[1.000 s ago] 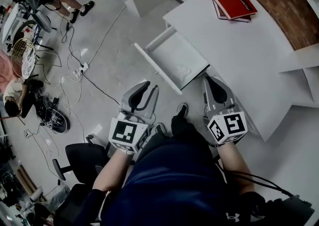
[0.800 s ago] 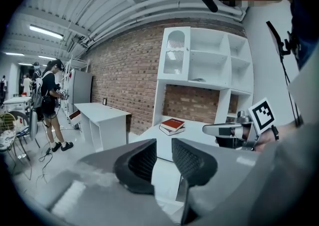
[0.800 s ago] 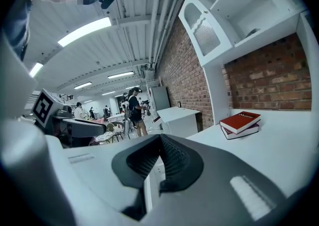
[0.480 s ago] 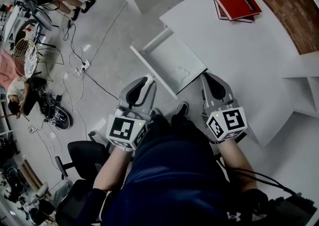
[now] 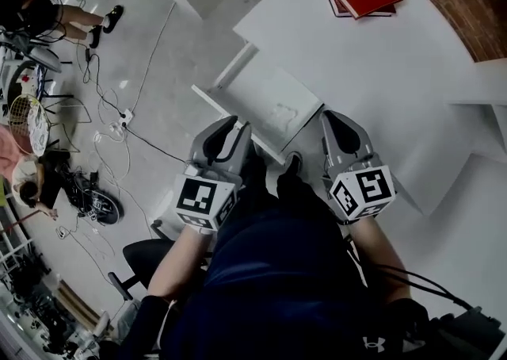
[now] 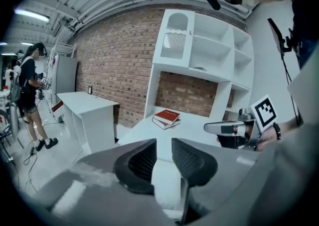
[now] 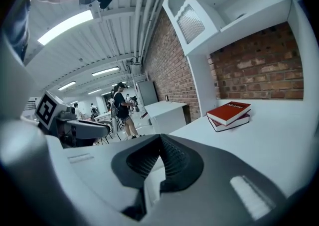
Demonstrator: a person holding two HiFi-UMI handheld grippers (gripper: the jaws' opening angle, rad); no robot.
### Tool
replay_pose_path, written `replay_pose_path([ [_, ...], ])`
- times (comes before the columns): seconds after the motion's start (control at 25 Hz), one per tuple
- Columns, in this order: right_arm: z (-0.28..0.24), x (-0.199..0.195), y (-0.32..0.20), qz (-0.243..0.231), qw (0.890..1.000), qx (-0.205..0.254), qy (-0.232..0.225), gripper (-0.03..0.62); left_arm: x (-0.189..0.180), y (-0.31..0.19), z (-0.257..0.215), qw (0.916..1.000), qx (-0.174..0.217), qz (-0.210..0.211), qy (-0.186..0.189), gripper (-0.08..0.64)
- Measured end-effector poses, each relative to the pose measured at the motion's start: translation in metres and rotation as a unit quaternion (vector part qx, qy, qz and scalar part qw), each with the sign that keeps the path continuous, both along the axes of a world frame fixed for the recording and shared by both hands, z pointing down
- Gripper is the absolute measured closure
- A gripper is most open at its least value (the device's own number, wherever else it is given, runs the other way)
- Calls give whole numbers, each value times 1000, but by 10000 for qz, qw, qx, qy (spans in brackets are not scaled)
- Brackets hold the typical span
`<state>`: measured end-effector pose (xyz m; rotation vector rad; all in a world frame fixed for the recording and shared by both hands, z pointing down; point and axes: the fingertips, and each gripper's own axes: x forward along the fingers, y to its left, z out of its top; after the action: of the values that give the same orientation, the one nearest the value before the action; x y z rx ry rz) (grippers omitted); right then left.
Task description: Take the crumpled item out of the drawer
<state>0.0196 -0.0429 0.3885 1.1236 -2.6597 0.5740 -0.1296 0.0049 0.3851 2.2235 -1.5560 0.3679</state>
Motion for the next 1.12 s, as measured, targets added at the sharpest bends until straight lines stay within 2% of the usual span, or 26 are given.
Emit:
replay_pose_path([
  [0.24,38,-6,-25,471,9984,-301,112,589,-3,-45,48,9970,-305,715,-19,454],
  [0.44,45,-12,-14,974,9936,-515,234,589,-6,-53,67,9882,-584,1414,-65,454],
  [0.6,50,-12,-11,1424,9873,-633,302,589,-4,-62,98,9739,-848,2086,-275,454],
  [0.76,57,-3,-6,1754,9815,-698,330,589,5,-73,125,9598,-1013,2563,-535,456],
  [0.96,82,25,6,1960,9754,-959,321,589,32,-79,161,9383,-1348,3072,-837,454],
  [1.12,101,40,12,1969,9733,-1155,242,589,42,-78,192,9220,-1738,3311,-1002,454],
])
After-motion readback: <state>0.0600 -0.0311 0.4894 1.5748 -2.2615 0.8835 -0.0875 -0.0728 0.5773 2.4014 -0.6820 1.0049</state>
